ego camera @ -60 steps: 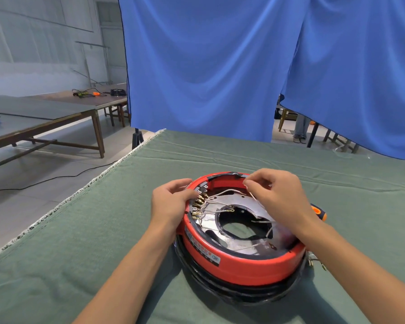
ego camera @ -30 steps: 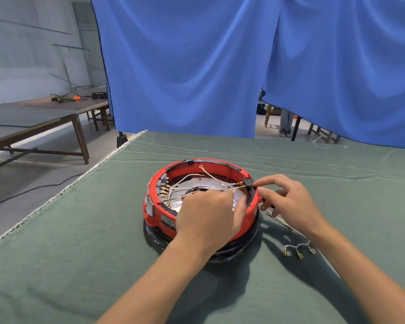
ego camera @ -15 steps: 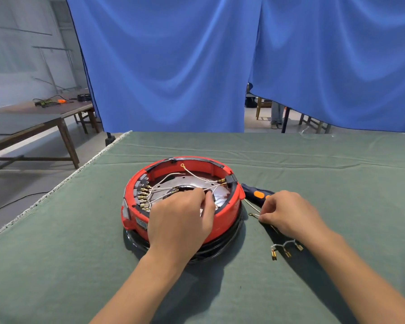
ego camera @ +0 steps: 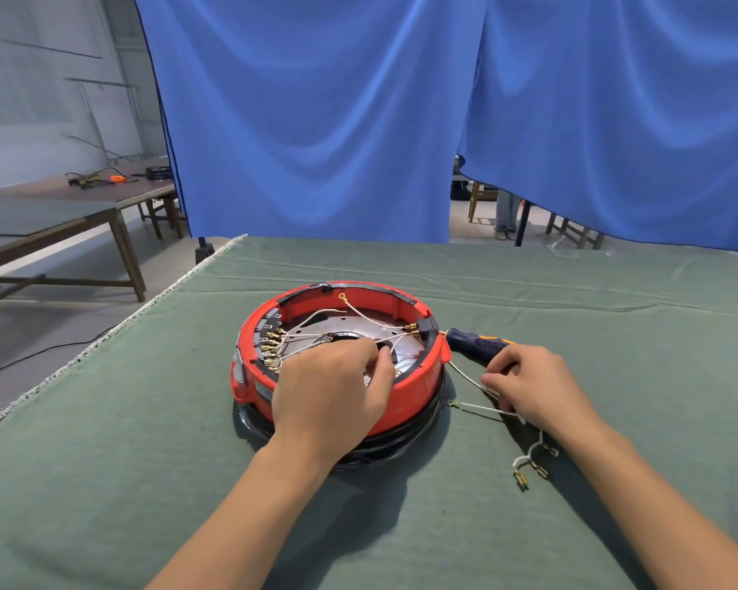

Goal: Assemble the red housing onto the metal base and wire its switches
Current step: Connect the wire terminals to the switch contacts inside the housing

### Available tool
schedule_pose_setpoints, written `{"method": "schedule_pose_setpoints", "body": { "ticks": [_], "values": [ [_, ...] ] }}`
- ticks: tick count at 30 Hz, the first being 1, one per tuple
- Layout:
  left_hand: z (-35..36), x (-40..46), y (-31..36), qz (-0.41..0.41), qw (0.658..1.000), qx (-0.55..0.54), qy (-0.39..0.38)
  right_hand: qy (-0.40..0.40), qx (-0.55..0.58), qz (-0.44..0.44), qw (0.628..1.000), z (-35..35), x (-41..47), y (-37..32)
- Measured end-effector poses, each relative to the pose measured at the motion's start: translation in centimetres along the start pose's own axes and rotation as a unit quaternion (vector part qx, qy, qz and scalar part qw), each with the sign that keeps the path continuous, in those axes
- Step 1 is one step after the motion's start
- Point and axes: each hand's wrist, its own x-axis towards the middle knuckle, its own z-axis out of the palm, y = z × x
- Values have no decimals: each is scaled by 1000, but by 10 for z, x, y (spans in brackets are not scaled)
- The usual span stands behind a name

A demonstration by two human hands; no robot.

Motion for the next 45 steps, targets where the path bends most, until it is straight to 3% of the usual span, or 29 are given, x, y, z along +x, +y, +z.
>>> {"method": "schedule_pose_setpoints", "body": {
  "ticks": [6, 13, 18, 25, 29, 32, 37, 41, 45],
  "values": [
    [-2, 0, -1, -18, 1000, -11, -13, 15, -114, -12, 993, 5, -1, -7],
    [-6, -1, -4, -29, 999, -19, -9, 84, -128, -57, 986, 8, -4, -11],
    [-6, -1, -4, -34, 999, -22, -16, 24, -170, -51, 984, 9, -6, -15],
    [-6, 0, -3, -41, 999, -22, -19, 30, -193, -25, 980, 17, -10, -21],
    [-5, -1, -4, -45, 999, -22, -16, 82, -53, -67, 993, 17, -7, -17],
    [-5, -1, -3, -43, 999, -21, -15, 91, 147, -91, 981, 21, -8, -24],
    [-9, 1, 2, -13, 998, -23, 59, 13, 483, -10, 876, 19, -15, -42],
    [-10, 7, 16, 28, 995, -40, 86, -83, 621, 22, 779, 10, -25, -57],
    [-3, 12, 26, -58, 994, -85, -22, -148, 611, 17, 778, 8, -33, -60]
  ]
}}
